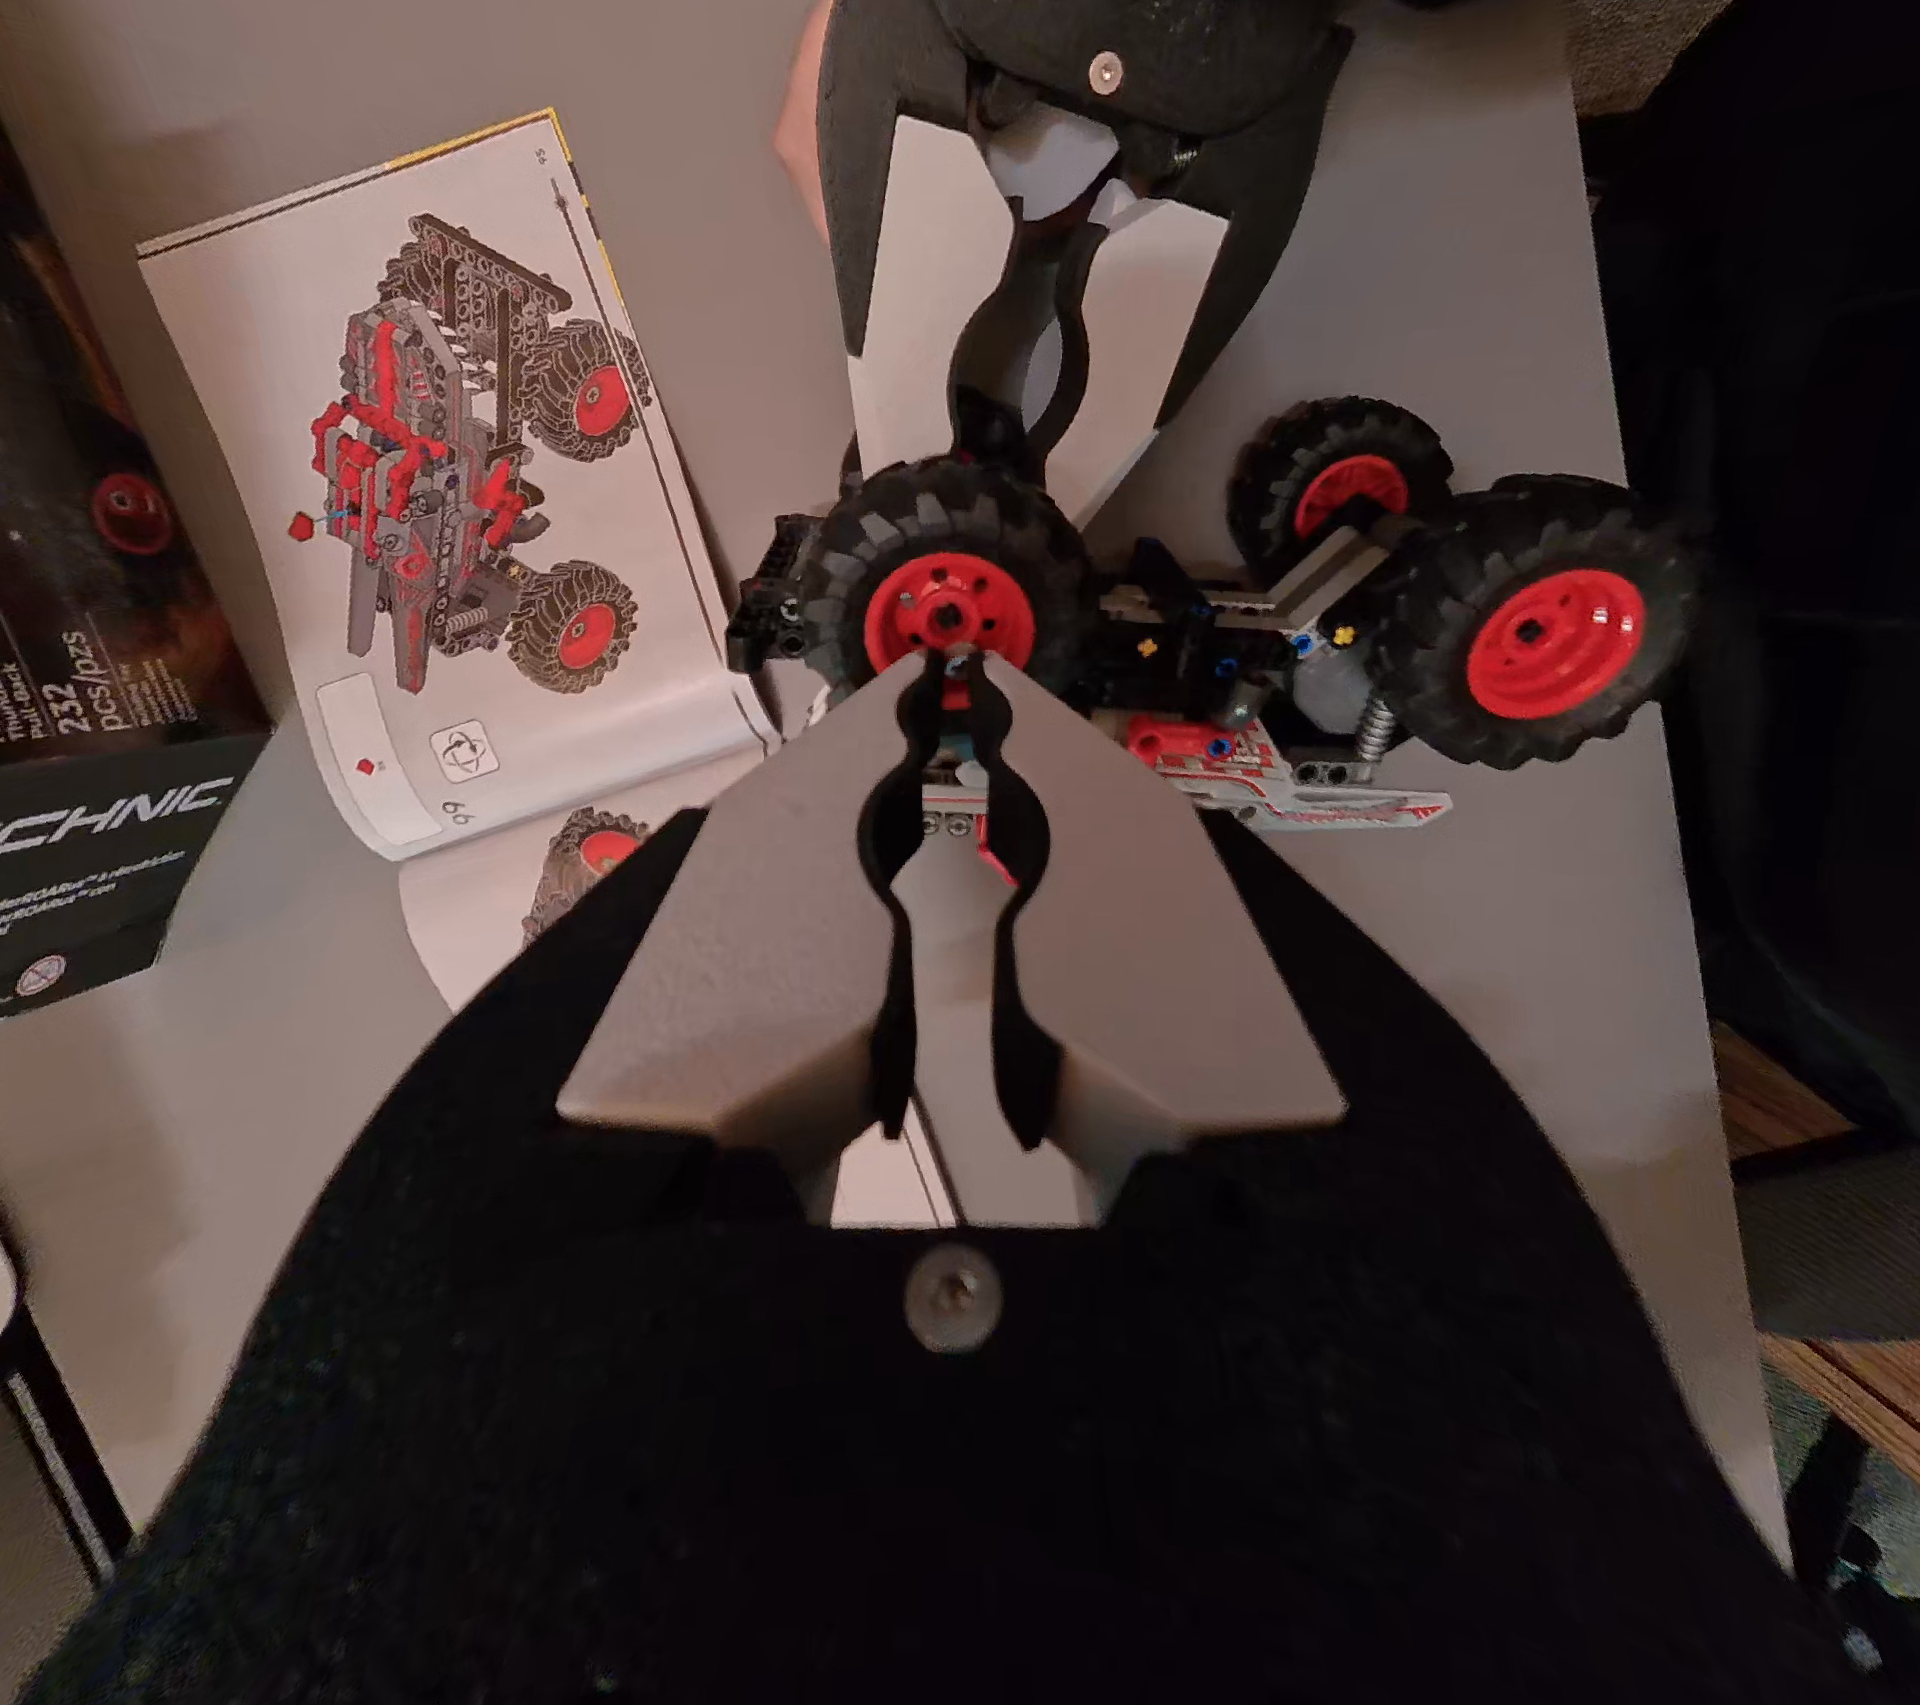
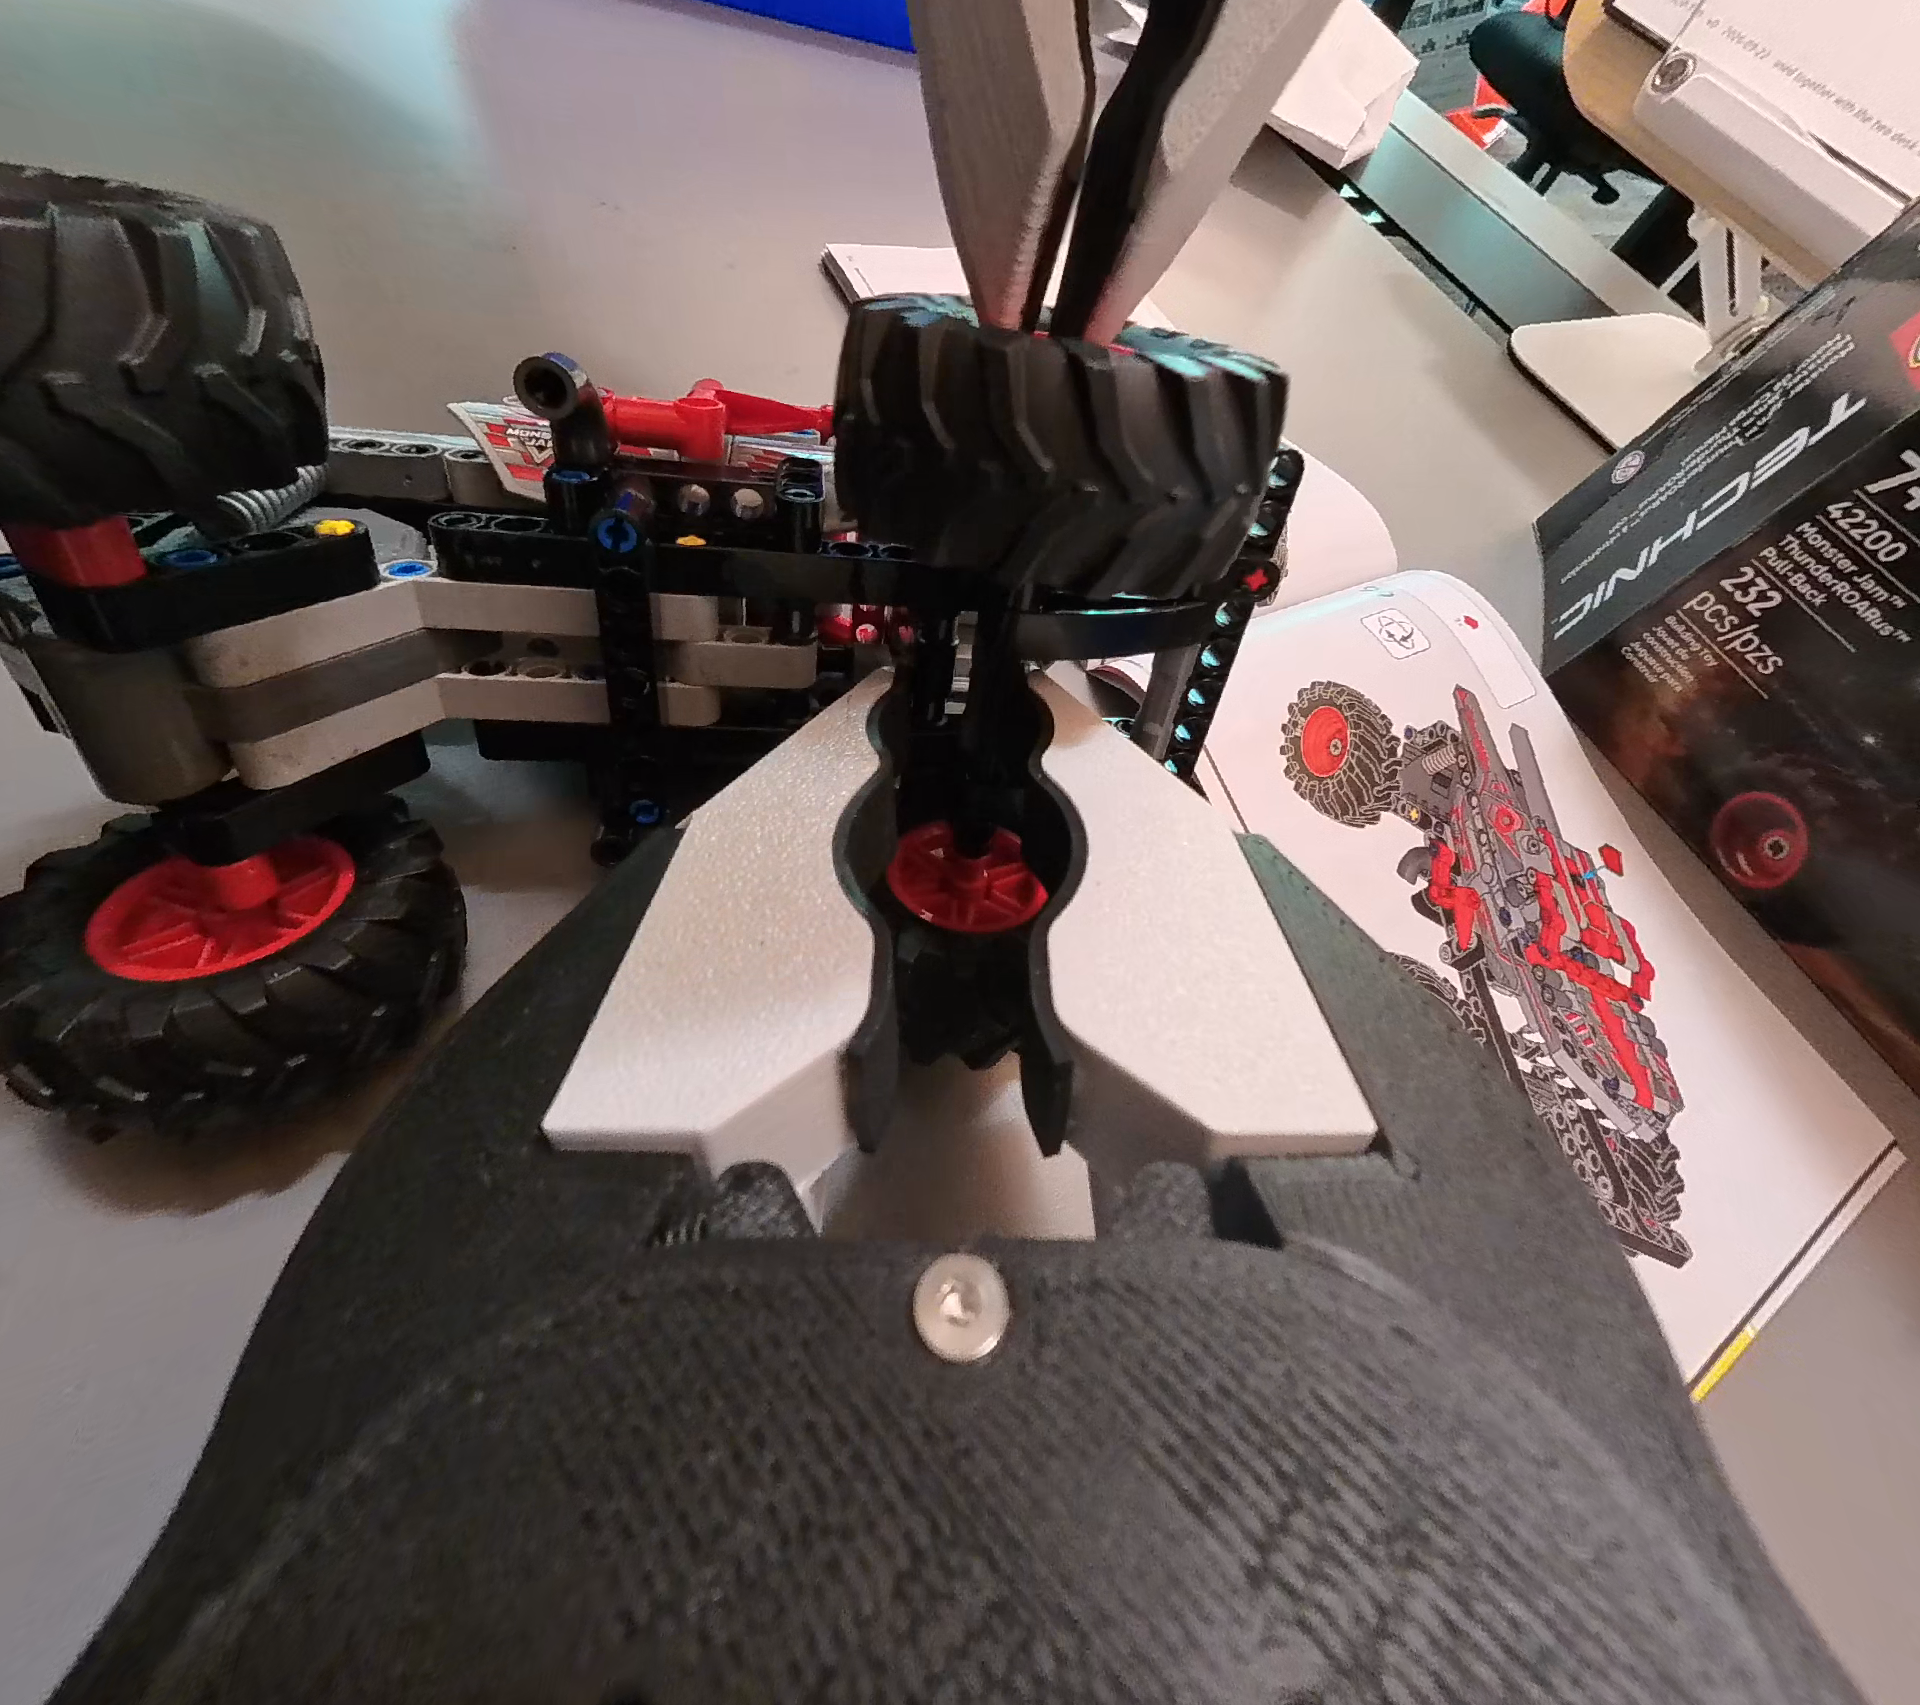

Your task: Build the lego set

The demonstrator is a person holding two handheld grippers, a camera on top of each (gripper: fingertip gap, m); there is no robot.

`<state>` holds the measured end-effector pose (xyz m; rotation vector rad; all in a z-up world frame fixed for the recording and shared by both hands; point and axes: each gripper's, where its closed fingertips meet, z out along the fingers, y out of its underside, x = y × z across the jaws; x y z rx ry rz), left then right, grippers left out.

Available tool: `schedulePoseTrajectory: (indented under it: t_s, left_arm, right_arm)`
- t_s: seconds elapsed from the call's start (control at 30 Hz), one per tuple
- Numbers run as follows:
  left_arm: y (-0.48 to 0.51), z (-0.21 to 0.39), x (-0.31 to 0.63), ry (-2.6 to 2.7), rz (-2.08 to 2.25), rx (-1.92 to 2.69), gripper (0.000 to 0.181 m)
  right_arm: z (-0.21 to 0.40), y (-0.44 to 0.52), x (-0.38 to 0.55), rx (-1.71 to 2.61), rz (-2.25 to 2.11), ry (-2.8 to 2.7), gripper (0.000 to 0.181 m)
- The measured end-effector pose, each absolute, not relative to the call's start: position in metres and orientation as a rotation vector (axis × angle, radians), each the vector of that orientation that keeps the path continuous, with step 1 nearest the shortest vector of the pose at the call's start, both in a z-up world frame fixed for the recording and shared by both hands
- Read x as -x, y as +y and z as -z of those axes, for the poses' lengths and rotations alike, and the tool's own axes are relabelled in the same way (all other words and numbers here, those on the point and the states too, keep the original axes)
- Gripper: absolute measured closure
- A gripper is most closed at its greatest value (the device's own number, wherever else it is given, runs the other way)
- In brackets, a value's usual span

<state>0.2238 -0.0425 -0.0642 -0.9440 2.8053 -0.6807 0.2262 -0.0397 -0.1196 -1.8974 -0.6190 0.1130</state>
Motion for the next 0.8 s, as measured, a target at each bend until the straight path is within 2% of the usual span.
schedulePoseTrajectory:
  t_s: [0.8]
  left_arm:
    - [-0.0405,0.0620,-0.2255,2.685,0.830,0.962,0.178]
  right_arm:
    - [0.1198,-0.0392,-0.2264,1.896,-0.111,-0.619,0.164]
